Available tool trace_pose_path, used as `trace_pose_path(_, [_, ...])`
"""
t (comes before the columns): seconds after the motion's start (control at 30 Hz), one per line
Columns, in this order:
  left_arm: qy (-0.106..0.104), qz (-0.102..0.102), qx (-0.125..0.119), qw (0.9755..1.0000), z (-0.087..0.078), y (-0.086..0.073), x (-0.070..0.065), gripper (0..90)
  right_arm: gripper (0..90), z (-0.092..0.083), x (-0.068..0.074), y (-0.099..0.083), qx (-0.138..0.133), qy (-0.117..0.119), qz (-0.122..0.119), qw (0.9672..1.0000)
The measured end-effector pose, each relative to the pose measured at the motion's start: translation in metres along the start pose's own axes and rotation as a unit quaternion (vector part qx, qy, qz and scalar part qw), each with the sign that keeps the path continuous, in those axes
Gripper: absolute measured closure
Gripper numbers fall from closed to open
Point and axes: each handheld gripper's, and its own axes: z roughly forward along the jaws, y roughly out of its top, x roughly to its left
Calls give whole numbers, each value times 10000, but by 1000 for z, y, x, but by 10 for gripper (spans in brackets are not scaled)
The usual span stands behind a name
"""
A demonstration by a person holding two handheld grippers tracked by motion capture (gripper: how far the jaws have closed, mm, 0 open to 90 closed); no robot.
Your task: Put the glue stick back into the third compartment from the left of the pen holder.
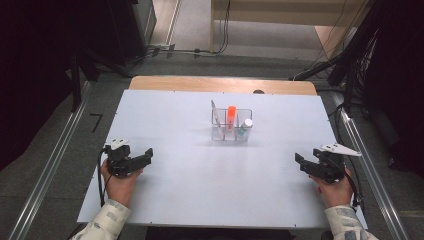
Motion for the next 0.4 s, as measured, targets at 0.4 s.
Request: trace_pose_path(0.4, [11,57,46,10000,-6,-5,1,175,241,-16,-20,-16,60,-144,222,9996])
